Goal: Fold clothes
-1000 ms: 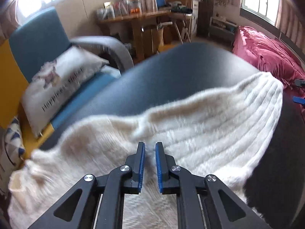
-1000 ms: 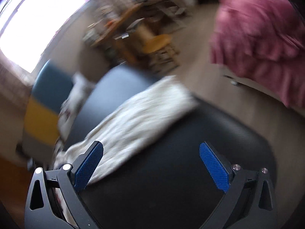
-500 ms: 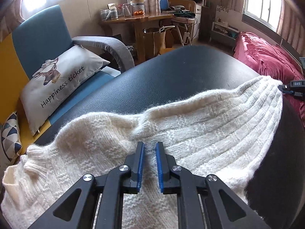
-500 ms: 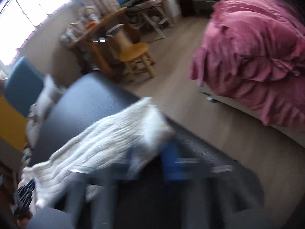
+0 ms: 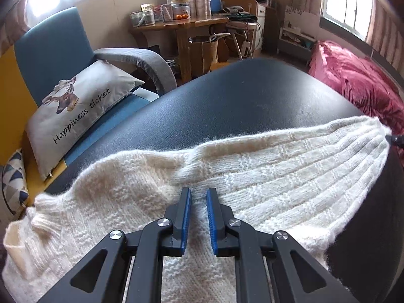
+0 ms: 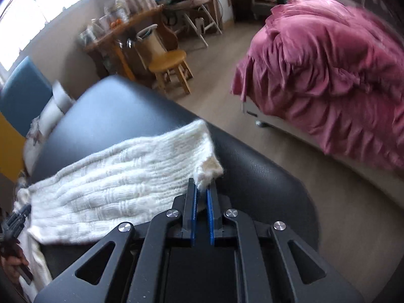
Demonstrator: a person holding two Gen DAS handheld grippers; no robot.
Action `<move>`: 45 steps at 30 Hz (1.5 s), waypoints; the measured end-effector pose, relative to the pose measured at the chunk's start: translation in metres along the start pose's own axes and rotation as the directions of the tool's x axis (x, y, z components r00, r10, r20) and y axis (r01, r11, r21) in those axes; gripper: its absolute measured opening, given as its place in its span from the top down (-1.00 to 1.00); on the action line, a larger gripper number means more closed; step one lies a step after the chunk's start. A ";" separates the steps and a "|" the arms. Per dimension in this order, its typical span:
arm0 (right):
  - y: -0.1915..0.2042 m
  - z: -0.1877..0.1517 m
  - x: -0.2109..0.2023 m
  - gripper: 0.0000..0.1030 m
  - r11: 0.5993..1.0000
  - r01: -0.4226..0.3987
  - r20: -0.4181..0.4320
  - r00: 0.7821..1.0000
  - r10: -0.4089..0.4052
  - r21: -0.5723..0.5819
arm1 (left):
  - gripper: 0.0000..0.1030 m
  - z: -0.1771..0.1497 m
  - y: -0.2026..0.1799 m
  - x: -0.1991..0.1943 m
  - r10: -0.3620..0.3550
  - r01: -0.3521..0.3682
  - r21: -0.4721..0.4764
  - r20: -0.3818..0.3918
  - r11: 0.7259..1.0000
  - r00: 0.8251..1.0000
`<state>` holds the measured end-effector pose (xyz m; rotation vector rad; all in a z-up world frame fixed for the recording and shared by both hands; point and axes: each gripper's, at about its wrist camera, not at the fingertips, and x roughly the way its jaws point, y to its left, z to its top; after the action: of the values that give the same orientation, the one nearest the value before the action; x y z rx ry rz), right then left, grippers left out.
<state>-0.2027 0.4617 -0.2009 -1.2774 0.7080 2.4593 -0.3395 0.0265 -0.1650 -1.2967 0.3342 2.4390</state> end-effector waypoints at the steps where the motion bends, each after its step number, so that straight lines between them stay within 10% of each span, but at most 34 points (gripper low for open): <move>1: -0.005 0.002 0.000 0.79 0.999 -0.025 -0.005 1.000 0.025 0.036 | 0.75 0.001 0.003 -0.002 -0.011 0.011 -0.010 -0.006 1.000 1.000; 7: 0.004 0.006 -0.046 0.33 0.990 0.125 0.117 0.986 -0.116 -0.070 | 0.69 -0.014 0.010 -0.052 -0.170 0.172 -0.016 0.073 0.985 0.983; 10: 0.052 -0.002 -0.062 0.30 0.965 -0.009 0.113 0.993 0.040 -0.262 | 0.69 -0.036 -0.012 -0.070 -0.244 0.239 0.074 0.065 0.968 0.968; 18: 0.210 -0.060 -0.008 0.13 0.721 -0.182 -0.111 0.983 0.146 -0.668 | 0.69 -0.090 -0.053 -0.080 -0.299 0.296 0.145 -0.001 0.944 0.954; 31: 0.231 -0.071 0.040 -0.03 0.718 -0.078 -0.143 0.989 -0.030 -0.692 | 0.69 -0.112 -0.033 -0.096 -0.325 0.325 0.004 0.027 0.946 0.945; 38: 0.284 -0.071 0.001 -0.58 0.667 -0.329 -0.227 0.944 0.238 -0.669 | 0.68 -0.114 0.021 -0.112 -0.267 0.275 -0.125 0.081 0.953 0.960; 43: 0.333 -0.073 0.039 -0.58 0.645 -0.454 -0.387 0.886 0.255 -0.615 | 0.68 -0.137 0.032 -0.099 -0.239 0.239 -0.153 0.022 0.959 0.971; 45: 0.346 -0.075 0.063 -0.58 0.657 -0.420 -0.391 0.898 0.201 -0.626 | 0.68 -0.149 0.034 -0.093 -0.240 0.238 -0.158 0.005 0.958 0.971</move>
<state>-0.3450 0.1314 -0.1878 -1.9583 -0.0127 3.0105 -0.1940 -0.0775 -0.1685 -1.3333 -0.0140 2.2890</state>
